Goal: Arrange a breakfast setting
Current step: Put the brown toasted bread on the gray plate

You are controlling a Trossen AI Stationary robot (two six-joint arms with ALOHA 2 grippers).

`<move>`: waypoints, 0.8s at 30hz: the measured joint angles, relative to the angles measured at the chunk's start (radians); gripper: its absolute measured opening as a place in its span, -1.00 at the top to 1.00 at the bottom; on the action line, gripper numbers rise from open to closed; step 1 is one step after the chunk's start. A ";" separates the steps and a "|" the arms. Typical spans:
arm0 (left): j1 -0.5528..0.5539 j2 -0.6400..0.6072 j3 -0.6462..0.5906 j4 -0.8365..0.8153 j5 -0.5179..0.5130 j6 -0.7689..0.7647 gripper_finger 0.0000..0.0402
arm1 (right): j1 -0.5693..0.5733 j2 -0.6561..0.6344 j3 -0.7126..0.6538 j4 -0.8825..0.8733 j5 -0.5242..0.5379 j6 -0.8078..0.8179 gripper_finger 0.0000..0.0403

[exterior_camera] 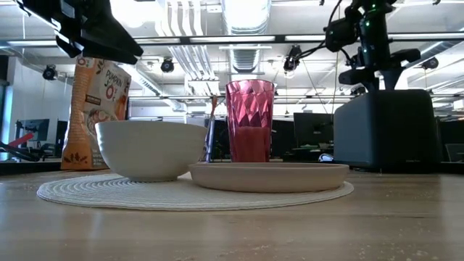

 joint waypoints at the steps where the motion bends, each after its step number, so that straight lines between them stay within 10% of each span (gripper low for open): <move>1: 0.000 0.000 -0.001 0.000 0.000 -0.001 0.03 | 0.000 0.004 0.000 0.002 0.001 0.000 0.21; 24: 0.000 0.000 -0.005 0.000 -0.001 -0.005 0.03 | 0.001 -0.041 -0.001 0.019 -0.070 -0.058 0.71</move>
